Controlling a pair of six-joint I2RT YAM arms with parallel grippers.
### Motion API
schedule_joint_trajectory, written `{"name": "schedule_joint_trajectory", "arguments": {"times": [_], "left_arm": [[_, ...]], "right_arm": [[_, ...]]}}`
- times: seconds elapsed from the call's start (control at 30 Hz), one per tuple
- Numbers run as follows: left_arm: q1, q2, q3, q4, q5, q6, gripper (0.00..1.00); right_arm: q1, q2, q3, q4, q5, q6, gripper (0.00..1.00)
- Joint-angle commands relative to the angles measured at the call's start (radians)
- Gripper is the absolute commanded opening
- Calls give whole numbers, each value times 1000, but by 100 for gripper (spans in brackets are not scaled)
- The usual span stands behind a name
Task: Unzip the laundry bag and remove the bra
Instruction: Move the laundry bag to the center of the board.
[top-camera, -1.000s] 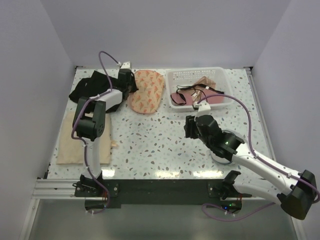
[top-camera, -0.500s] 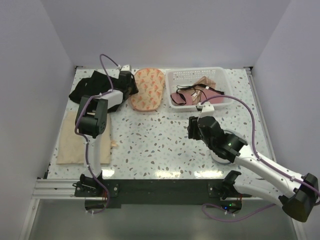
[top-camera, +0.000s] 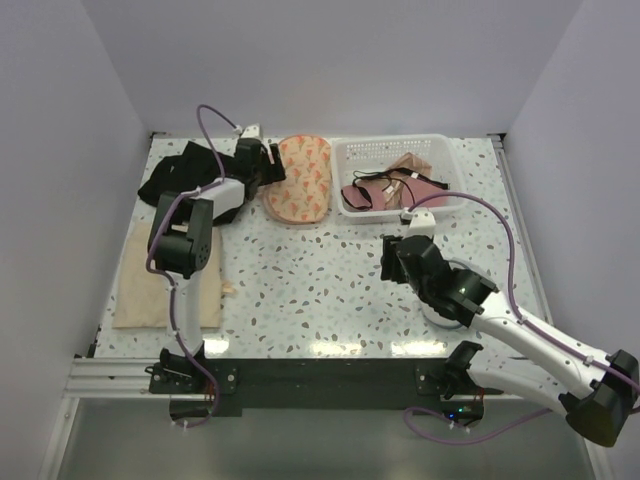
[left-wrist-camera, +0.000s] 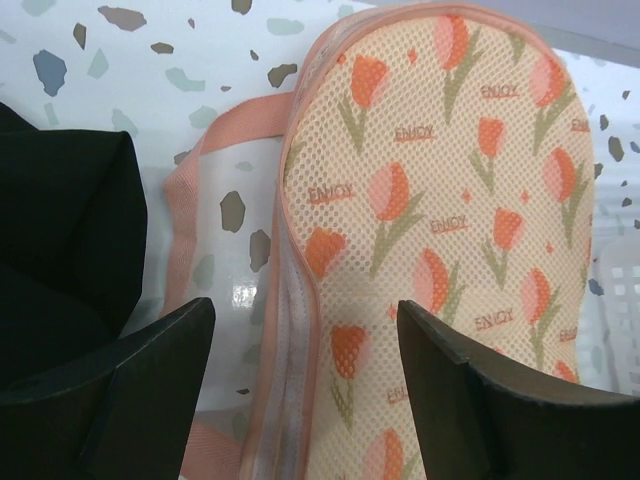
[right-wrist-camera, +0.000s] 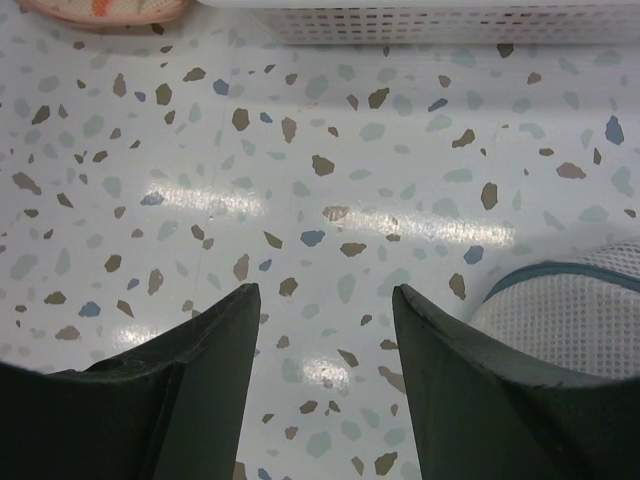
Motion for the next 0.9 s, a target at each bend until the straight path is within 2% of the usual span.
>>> {"name": "schedule_joint_trajectory", "arguments": {"times": [0.0, 0.6, 0.87], "left_arm": [[8, -104, -24, 65, 16, 13, 80], [-11, -307, -202, 98, 57, 7, 98], [-61, -417, -287, 99, 51, 4, 100]], "right_arm": [[3, -16, 32, -40, 50, 40, 61], [3, -31, 80, -167, 136, 90, 67], [1, -19, 92, -225, 197, 127, 70]]}}
